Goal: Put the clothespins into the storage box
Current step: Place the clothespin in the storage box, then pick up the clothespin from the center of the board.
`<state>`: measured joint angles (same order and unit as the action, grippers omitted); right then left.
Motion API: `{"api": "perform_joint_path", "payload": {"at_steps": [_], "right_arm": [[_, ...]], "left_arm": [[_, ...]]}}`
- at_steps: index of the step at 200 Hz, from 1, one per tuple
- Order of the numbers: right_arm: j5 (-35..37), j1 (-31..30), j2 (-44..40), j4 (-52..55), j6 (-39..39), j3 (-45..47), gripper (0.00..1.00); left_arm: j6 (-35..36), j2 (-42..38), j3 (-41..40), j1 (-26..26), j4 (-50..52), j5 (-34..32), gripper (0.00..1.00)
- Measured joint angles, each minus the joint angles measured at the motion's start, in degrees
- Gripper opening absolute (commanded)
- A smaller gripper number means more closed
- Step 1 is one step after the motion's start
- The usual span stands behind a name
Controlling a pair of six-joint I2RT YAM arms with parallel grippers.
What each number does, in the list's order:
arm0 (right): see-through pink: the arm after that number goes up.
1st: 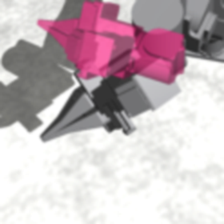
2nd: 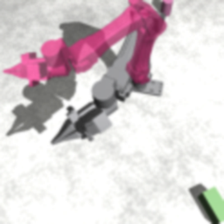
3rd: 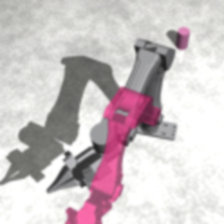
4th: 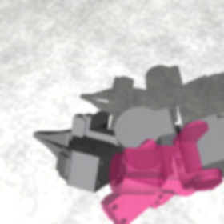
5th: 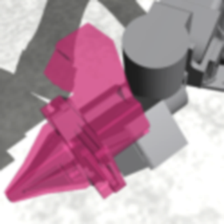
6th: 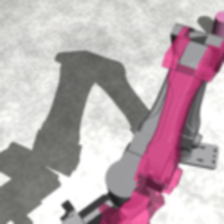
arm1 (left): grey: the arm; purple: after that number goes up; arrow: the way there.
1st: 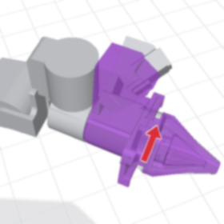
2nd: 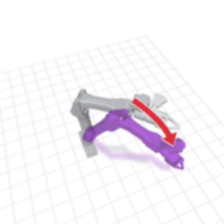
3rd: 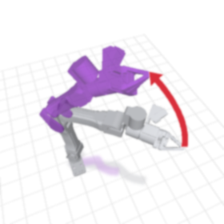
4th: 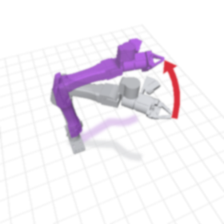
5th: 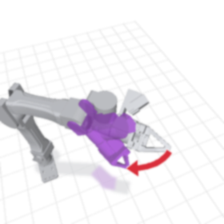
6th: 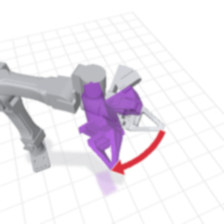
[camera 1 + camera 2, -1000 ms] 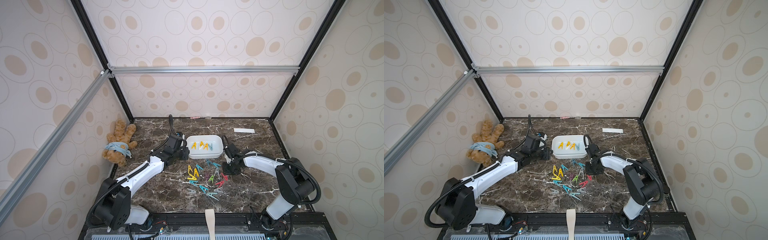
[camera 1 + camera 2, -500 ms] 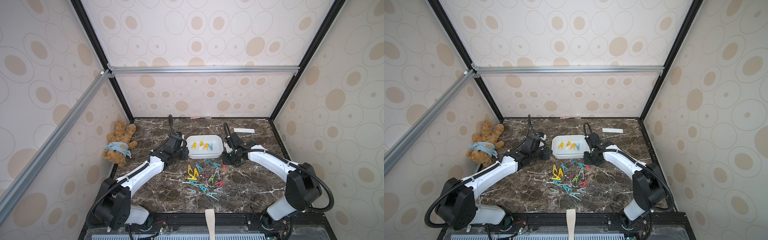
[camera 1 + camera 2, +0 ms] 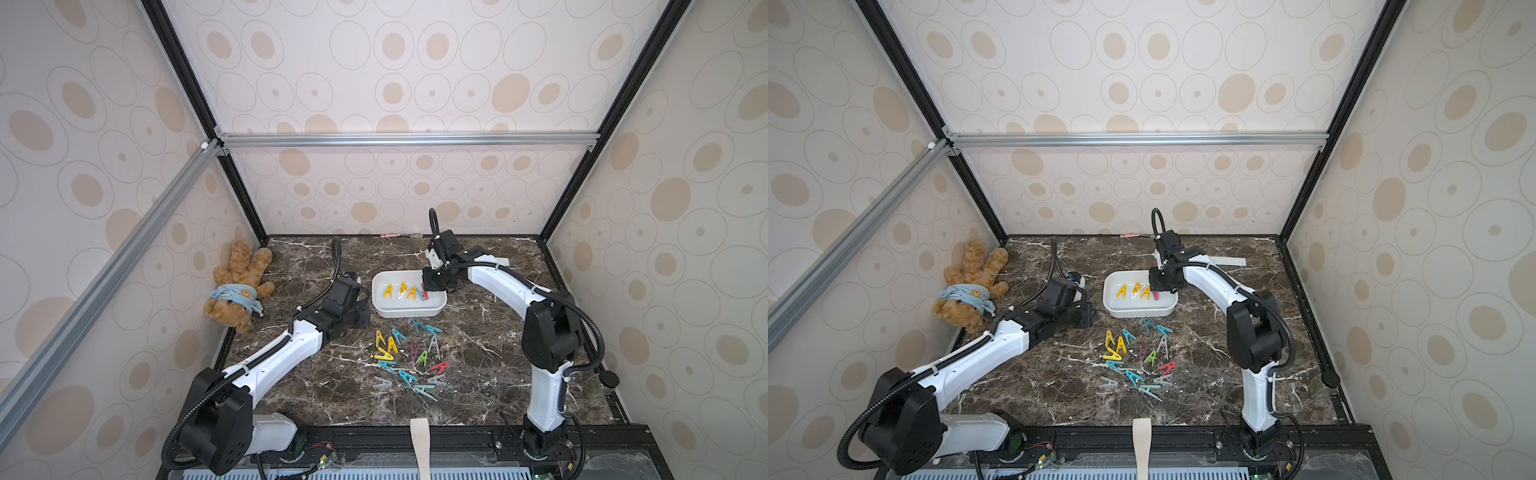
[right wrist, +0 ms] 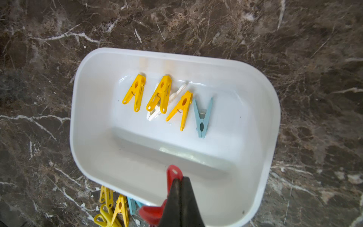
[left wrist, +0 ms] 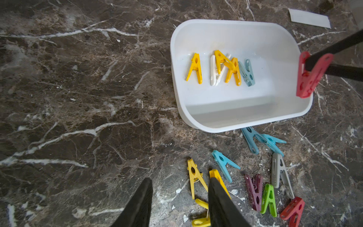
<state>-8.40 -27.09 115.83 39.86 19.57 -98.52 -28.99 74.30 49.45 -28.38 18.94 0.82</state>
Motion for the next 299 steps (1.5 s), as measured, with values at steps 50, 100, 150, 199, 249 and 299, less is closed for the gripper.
{"api": "perform_joint_path", "payload": {"at_steps": [50,100,150,199,249,299], "right_arm": [[-1.05,2.51,8.41,0.04,-1.2,-6.82,0.04],[-1.09,3.78,10.99,0.68,-2.1,-8.31,0.11],[-1.2,3.78,10.91,1.62,-3.1,-9.14,0.14],[-2.49,3.76,5.81,1.53,-3.26,-5.77,0.15],[-5.18,2.08,-11.65,-3.96,-1.75,9.57,0.18],[-6.47,0.76,-18.67,-8.63,0.33,22.8,0.18]], "left_arm": [[-0.57,-2.01,-1.99,0.0,3.43,-0.31,0.47],[-1.79,-2.73,-3.21,0.0,6.34,0.37,0.48],[-3.19,-2.73,-4.2,0.0,6.21,3.67,0.49],[-3.34,-2.19,-4.22,-0.11,4.72,7.39,0.48],[-3.13,1.29,-4.2,-3.85,4.28,7.89,0.47],[-3.08,11.61,-0.26,-8.26,5.14,5.05,0.41]]}}
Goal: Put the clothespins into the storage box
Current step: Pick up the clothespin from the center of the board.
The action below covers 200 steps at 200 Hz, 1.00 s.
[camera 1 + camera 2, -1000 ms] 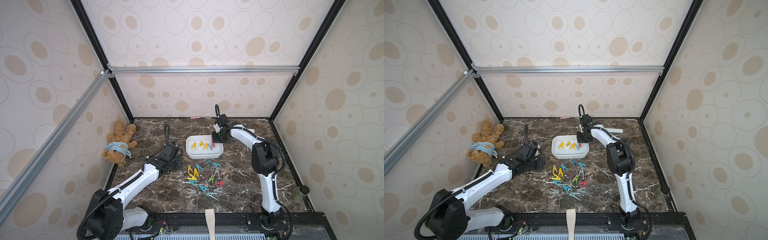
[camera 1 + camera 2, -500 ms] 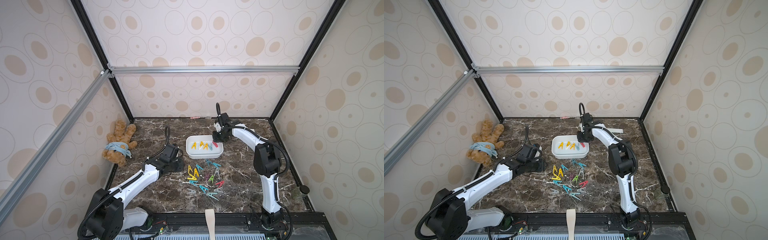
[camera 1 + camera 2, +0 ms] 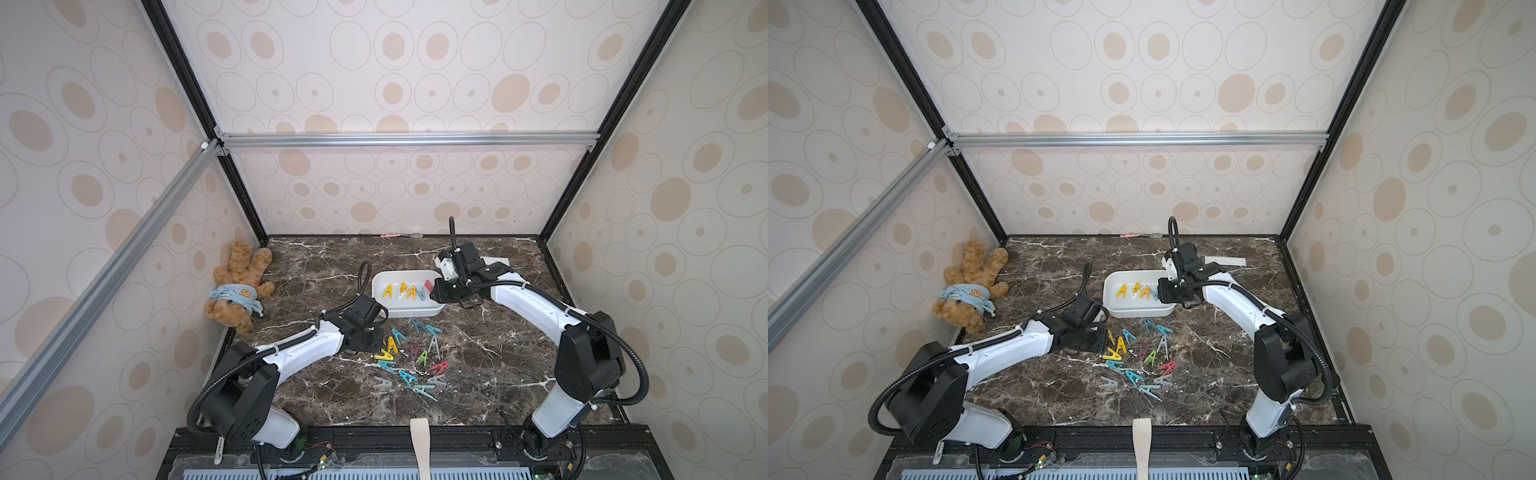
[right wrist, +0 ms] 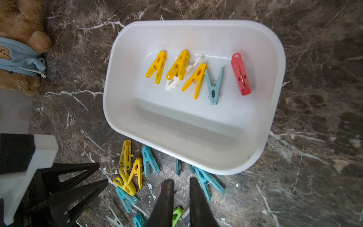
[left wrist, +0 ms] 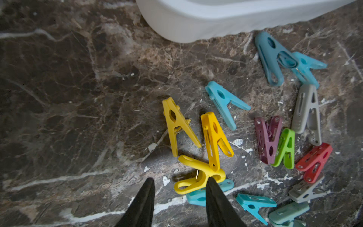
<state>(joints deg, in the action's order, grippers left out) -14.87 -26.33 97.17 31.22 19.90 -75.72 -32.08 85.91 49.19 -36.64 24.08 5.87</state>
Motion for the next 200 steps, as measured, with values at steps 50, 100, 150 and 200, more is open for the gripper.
{"api": "perform_joint_path", "payload": {"at_steps": [50,100,150,200], "right_arm": [[-0.22,0.09,0.0,-1.64,0.61,2.45,0.18],[-0.9,0.09,0.0,-2.99,0.59,2.45,0.18],[-1.9,0.09,0.22,-3.65,0.63,2.45,0.18],[-2.05,0.09,0.22,-3.8,0.66,2.45,0.18]], "left_arm": [[0.17,7.21,4.37,-0.24,0.0,-2.12,0.36],[0.42,8.92,5.38,-0.24,0.39,-3.48,0.31],[0.42,9.03,5.05,-0.24,0.17,-3.69,0.3],[0.42,11.37,5.05,-0.24,-0.98,-3.63,0.29]]}}
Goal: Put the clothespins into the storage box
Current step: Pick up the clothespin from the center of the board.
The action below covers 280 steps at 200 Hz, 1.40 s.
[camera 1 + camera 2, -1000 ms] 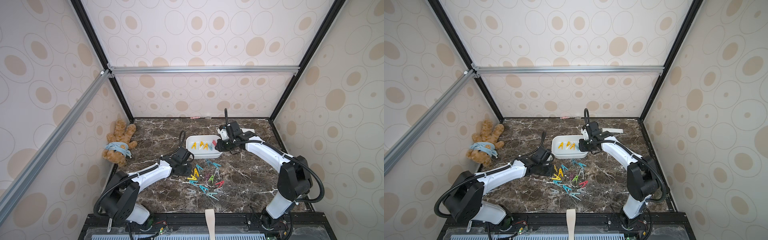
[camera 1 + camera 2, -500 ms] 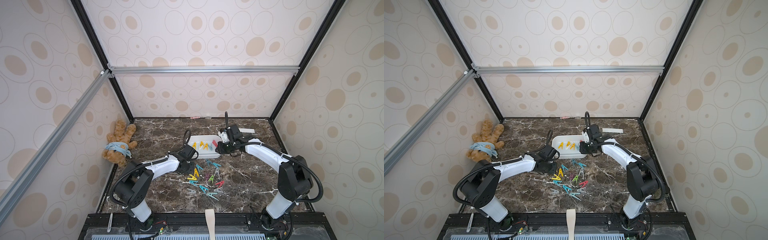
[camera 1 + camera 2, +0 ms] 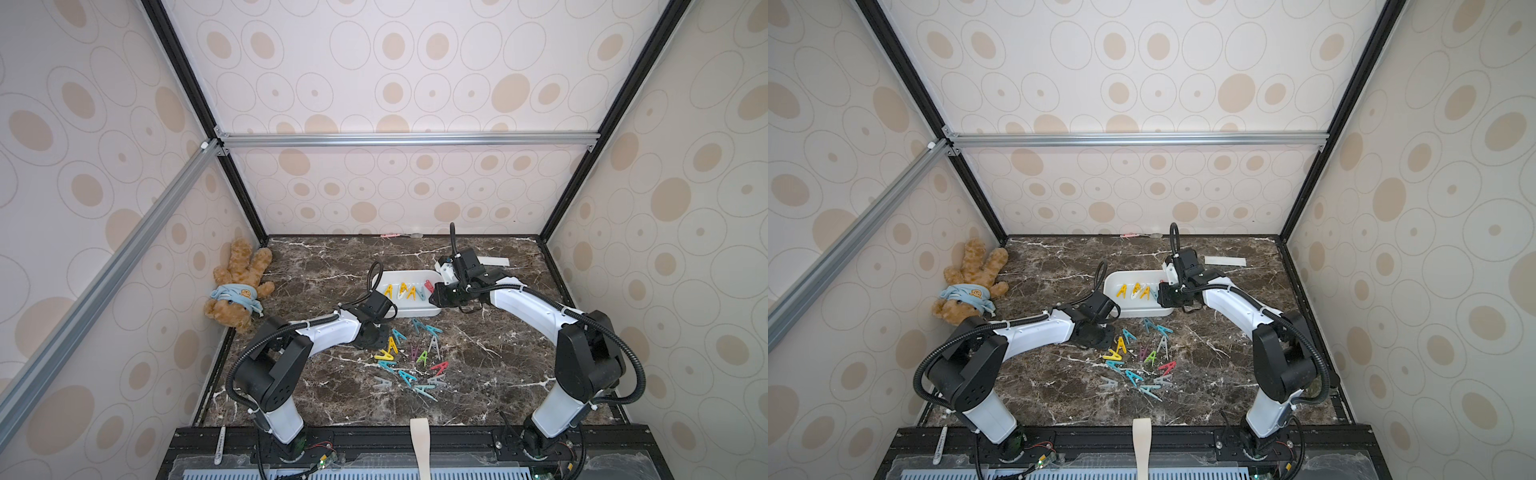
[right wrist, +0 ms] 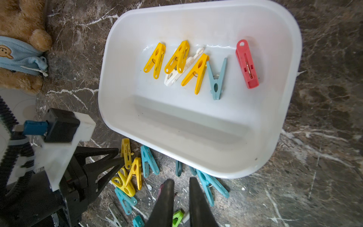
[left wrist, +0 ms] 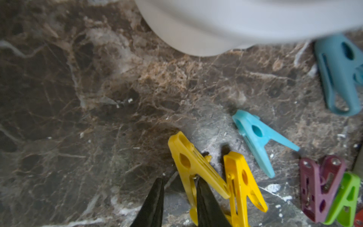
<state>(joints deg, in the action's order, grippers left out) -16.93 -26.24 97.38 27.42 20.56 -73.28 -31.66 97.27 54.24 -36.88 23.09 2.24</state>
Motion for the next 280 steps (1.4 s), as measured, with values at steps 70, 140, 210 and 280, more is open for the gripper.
{"api": "perform_joint_path", "payload": {"at_steps": [70,140,210,280], "right_arm": [[-0.02,0.0,0.0,-0.04,0.2,0.0,0.18],[-0.26,0.0,0.0,-0.04,0.33,0.0,0.18],[-0.13,0.0,0.0,0.57,0.98,0.0,0.19],[0.52,0.0,-0.35,3.65,0.87,0.02,0.18]], "left_arm": [[0.07,0.35,0.0,0.0,-1.22,-0.28,0.15],[0.0,-2.4,-0.39,0.0,0.63,-2.43,0.04],[0.02,-11.78,-4.7,1.05,2.54,-2.78,0.0],[2.97,-13.42,3.43,4.5,6.67,0.42,0.01]]}}
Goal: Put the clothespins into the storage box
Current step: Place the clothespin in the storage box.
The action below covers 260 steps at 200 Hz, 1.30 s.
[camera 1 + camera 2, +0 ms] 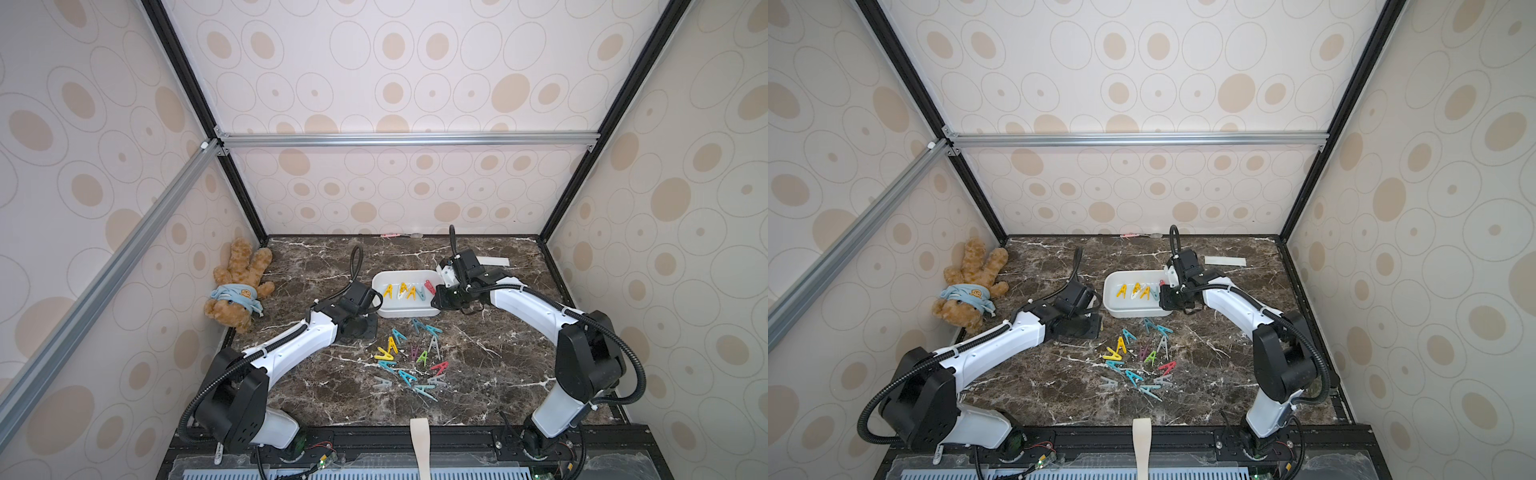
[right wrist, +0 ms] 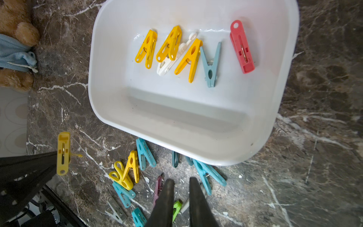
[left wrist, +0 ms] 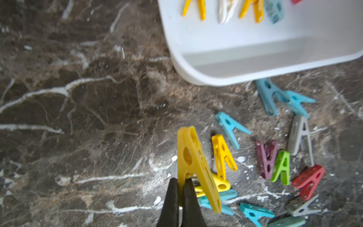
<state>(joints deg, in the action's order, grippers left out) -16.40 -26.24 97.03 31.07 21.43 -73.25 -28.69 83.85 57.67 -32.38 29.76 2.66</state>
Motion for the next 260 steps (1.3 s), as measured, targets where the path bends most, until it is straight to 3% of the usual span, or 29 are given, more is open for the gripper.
{"api": "perform_joint_path", "payload": {"at_steps": [78,127,152,202,260], "right_arm": [[3.28,-1.55,-9.27,3.63,-0.46,3.91,0.19],[4.9,-2.89,-13.64,4.37,-0.5,8.87,0.2],[5.05,-3.04,-13.73,4.35,-0.46,10.6,0.2],[5.03,-3.06,-13.73,3.96,-0.46,11.41,0.21],[4.63,-3.1,-13.73,3.61,-0.48,11.41,0.21]], "left_arm": [[3.89,22.67,23.52,2.16,-3.04,3.43,0.0],[4.76,33.24,31.98,2.19,-2.93,3.74,0.01],[4.92,35.91,34.25,2.23,-2.71,3.82,0.05],[5.31,37.55,36.98,2.4,-1.62,4.09,0.24],[5.42,37.35,38.16,2.4,-1.07,4.15,0.25]]}}
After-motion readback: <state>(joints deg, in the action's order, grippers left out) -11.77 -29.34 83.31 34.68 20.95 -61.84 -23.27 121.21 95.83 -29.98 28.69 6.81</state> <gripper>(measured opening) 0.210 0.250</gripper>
